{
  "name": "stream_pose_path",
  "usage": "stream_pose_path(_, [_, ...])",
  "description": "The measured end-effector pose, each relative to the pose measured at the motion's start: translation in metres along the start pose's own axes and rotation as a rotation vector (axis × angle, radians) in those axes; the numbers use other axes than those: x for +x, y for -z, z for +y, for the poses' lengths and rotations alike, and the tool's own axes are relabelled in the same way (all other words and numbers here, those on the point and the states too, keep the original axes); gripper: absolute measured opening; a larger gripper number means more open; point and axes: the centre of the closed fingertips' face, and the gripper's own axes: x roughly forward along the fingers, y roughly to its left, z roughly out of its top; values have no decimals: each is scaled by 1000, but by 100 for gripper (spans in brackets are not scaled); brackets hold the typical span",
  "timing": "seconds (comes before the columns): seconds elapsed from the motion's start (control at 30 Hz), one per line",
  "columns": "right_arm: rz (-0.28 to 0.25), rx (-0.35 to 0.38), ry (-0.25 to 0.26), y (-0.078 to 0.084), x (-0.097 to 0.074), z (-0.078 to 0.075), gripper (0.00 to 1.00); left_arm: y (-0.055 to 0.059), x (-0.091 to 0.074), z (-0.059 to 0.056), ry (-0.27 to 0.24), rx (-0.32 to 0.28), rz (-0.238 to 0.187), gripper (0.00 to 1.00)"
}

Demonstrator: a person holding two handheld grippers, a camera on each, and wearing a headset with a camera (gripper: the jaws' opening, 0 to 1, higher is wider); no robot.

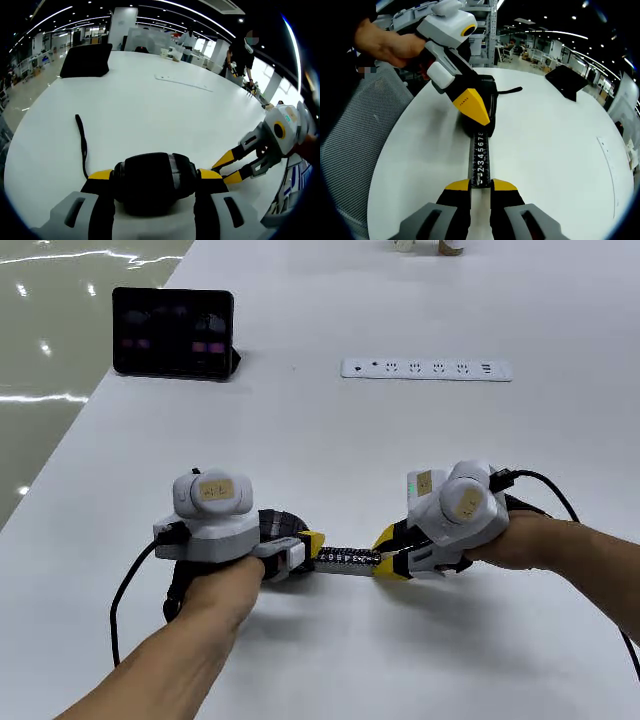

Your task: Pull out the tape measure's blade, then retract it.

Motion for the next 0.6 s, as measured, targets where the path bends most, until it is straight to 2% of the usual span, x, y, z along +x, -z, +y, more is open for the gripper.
stream_pose_path(0.6, [-13, -3, -6, -14, 12, -3, 11, -1, 1, 1, 2, -6, 3, 59])
